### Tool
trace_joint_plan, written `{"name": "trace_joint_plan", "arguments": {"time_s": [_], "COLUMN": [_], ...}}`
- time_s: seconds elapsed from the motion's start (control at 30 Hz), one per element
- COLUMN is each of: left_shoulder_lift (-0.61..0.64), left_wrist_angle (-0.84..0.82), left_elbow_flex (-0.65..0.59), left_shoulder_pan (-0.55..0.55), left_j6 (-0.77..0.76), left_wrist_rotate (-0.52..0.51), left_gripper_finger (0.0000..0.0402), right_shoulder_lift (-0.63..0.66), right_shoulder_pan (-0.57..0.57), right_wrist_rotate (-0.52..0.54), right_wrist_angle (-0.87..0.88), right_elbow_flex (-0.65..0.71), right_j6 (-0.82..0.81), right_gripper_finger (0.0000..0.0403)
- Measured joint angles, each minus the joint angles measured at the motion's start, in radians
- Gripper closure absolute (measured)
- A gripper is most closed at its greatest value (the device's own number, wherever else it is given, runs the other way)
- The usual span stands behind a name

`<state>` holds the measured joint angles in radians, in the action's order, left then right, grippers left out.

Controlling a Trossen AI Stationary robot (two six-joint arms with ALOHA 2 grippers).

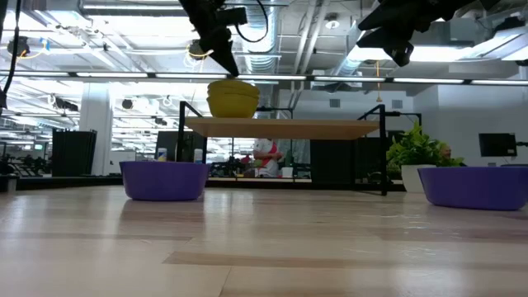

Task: Pick & Place Mini bowls
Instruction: Put the top left blue bowl on the shelf

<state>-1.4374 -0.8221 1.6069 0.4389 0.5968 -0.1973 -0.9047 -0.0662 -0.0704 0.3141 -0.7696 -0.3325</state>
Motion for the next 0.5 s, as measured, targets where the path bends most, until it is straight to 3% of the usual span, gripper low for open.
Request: {"name": "trace_joint_plan", "arguments": {"time_s": [0.5], "left_shoulder_lift": [0.005], "left_wrist_angle": [-0.07], "left_elbow_flex": [0.0], "left_shoulder_pan": [0.069], "left_j6": [-0.017], "left_wrist_rotate": [-0.017], "left_gripper_finger": [0.0248], "right_shoulder_lift": [0.0], "right_shoulder_pan": [0.0], "right_wrist_rotate": [-0.002], "right_wrist_angle": [0.0], "right_elbow_flex": [0.0], "right_j6": [0.0], "right_gripper_finger": [0.0265]}}
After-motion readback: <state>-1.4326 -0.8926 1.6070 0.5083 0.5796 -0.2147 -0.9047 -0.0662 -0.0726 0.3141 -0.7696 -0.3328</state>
